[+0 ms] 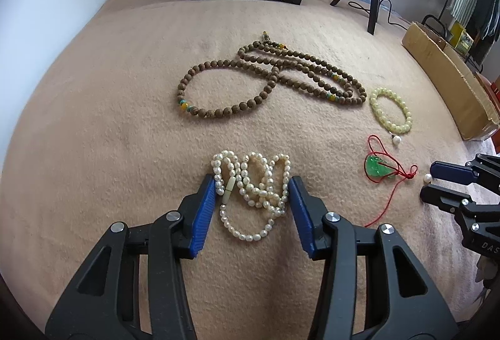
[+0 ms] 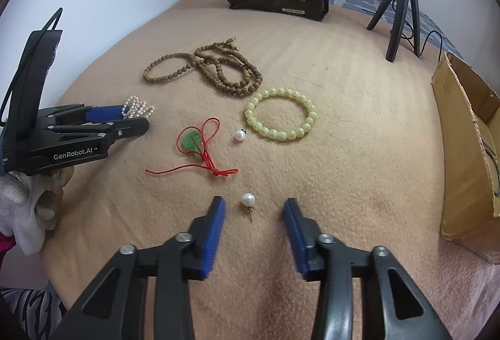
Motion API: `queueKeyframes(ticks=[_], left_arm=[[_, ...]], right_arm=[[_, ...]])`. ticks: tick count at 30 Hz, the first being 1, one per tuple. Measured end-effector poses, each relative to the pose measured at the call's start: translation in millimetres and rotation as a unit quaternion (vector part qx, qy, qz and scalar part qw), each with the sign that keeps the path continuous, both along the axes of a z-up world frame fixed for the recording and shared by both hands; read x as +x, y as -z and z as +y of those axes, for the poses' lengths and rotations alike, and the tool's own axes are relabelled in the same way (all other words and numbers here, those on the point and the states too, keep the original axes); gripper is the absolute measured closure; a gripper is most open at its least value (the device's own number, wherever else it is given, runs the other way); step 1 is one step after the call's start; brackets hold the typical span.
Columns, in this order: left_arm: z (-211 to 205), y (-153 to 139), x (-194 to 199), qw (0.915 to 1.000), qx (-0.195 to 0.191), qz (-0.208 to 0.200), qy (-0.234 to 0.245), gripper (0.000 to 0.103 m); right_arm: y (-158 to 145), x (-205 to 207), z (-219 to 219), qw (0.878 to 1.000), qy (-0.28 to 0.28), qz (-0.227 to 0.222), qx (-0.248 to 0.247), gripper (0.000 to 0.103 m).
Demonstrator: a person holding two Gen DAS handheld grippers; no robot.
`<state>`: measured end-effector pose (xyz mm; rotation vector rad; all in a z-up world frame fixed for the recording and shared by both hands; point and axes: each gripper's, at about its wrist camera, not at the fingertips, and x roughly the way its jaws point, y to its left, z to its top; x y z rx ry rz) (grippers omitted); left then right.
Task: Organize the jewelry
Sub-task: 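Grasp the white pearl necklace with the left tool while the right tool grasps a pearl earring, then carry the pearl necklace in the left tool while the right tool carries the earring to the box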
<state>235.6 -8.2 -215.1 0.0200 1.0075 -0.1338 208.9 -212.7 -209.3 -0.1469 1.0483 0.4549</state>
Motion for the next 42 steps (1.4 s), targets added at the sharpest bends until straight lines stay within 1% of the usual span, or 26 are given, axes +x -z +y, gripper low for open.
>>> queueKeyframes(ticks=[1, 2, 4, 6, 7, 8, 9, 12, 14, 20, 23, 29, 35, 42], left_arm=[[-0.3, 0.2, -0.5, 1.0, 0.002, -0.003, 0.001, 0.057], [-0.2, 0.3, -1.1, 1.0, 0.003, -0.005, 0.002, 0.06], [1.2, -0.1, -1.1, 1.0, 0.002, -0.007, -0.001, 0.069], [4.3, -0.8, 0.2, 1.0, -0.002, -0.006, -0.007, 0.082], [6.7, -1.2, 1.1, 0.9999, -0.007, -0.005, -0.011, 0.084], [8.9, -1.5, 1.8, 0.9998, -0.013, -0.003, -0.014, 0.088], [11.8, -2.0, 2.5, 0.9996, -0.021, 0.0, -0.018, 0.09], [20.3, -4.1, 4.6, 0.9982, -0.05, 0.011, -0.03, 0.091], [23.8, -7.0, 3.7, 0.9974, -0.06, 0.013, -0.037, 0.091], [26.9, -17.6, -7.9, 0.9972, -0.064, 0.006, -0.039, 0.093], [27.8, -26.4, -16.6, 0.9973, -0.064, -0.002, -0.037, 0.093], [31.3, -48.9, -32.1, 0.9964, -0.076, -0.021, -0.031, 0.094], [25.6, -68.6, -44.2, 0.9954, -0.086, -0.037, -0.019, 0.094], [4.7, -89.7, -50.5, 0.994, -0.094, -0.054, 0.009, 0.094]], right_arm=[[0.3, 0.2, 1.9, 1.0, -0.002, -0.002, -0.003, 0.068], [0.4, 0.1, 3.5, 1.0, -0.005, -0.004, -0.005, 0.07], [0.8, 0.0, 6.7, 1.0, -0.011, -0.007, -0.01, 0.075], [1.3, -0.7, 8.8, 1.0, -0.015, -0.008, -0.011, 0.085], [1.3, -1.3, 9.5, 1.0, -0.017, -0.009, -0.01, 0.088], [1.3, -1.7, 9.8, 1.0, -0.018, -0.009, -0.009, 0.092], [1.4, -2.1, 9.7, 1.0, -0.018, -0.009, -0.008, 0.096], [0.7, -3.5, 8.7, 1.0, -0.017, -0.01, -0.006, 0.097], [-0.9, -4.4, 6.8, 1.0, -0.014, -0.011, -0.001, 0.097], [-10.8, -12.1, -1.1, 1.0, -0.005, -0.018, 0.009, 0.097], [-18.0, -17.2, -6.5, 1.0, 0.0, -0.026, 0.012, 0.097], [-34.2, -27.8, -24.1, 0.999, 0.018, -0.04, 0.022, 0.097], [-50.3, -38.5, -45.6, 0.997, 0.042, -0.055, 0.035, 0.097], [-66.3, -49.1, -70.9, 0.994, 0.066, -0.071, 0.041, 0.097]])
